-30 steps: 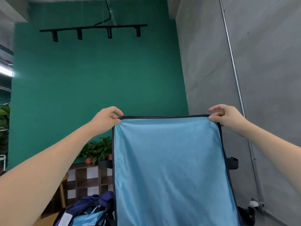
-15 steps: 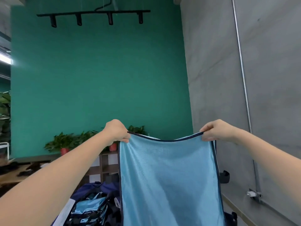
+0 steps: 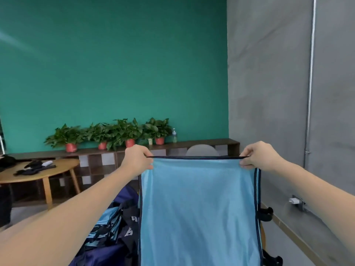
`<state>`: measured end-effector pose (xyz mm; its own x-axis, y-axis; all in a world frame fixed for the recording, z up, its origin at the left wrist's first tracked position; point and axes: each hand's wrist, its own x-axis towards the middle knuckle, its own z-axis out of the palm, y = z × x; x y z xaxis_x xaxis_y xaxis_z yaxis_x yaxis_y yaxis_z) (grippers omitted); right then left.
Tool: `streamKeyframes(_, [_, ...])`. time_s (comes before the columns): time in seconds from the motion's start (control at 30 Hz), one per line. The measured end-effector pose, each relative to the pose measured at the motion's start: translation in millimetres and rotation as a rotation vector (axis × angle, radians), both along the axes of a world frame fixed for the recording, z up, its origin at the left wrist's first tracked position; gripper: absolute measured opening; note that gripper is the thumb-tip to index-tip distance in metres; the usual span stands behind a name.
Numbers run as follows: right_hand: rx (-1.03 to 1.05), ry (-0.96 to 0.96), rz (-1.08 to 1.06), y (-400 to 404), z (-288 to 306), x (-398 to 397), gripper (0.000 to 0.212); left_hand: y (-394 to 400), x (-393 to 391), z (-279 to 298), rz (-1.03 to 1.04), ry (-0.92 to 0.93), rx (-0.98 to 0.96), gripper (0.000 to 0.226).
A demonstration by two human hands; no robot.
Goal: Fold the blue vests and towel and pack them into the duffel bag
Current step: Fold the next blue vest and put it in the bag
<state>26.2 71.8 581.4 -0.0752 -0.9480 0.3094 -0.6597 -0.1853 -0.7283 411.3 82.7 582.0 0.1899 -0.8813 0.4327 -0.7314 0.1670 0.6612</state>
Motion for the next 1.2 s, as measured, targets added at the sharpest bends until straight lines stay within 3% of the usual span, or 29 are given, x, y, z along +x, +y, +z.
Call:
streamKeyframes(0.1, [-0.001,-0.018,-0.022,-24.6,-23.2,-0.1,0.025,-28.0,9.2,-38.6,0.002,0.044,0.051,0.009])
streamKeyframes(0.3, [0.139,-0.04,0.012,-90.7,-90.3,0.1,0.022,-83.0,20.3,-119.7,0.027,0.049,0.151,0.013])
streamKeyframes(0.47, [0.237,-0.053,-0.03,-152.6,-128.1,4.2,0.018,-141.7,16.5,-137.4,-0.016,-0.043,0.204,0.013])
streamKeyframes(0.57, [0.218,-0.05,-0.064,-185.4,-123.3,6.6,0.005,-186.8,13.7,-118.1,-0.043,-0.07,0.174,0.014])
streamKeyframes(0.67, [0.11,-0.012,-0.065,-215.0,-92.1,7.4,0.007,-225.7,12.1,-81.3,-0.042,-0.174,0.088,0.019])
streamKeyframes(0.8, [-0.194,0.205,-0.097,-233.9,-14.5,8.5,0.019,-244.8,13.4,-4.0,-0.004,-0.244,-0.126,0.013])
streamKeyframes(0.93, [-0.527,0.227,-0.174,-220.7,60.7,6.3,0.036,-229.7,14.9,77.1,0.013,-0.166,-0.373,0.016])
streamKeyframes(1.03, [-0.712,0.177,-0.171,-194.4,95.3,3.0,0.03,-203.5,15.6,120.0,0.021,-0.132,-0.515,0.025])
streamKeyframes(1.2, [-0.809,0.205,-0.122,-132.6,95.4,0.9,0.024,-148.9,22.6,124.6,0.04,-0.172,-0.56,0.024])
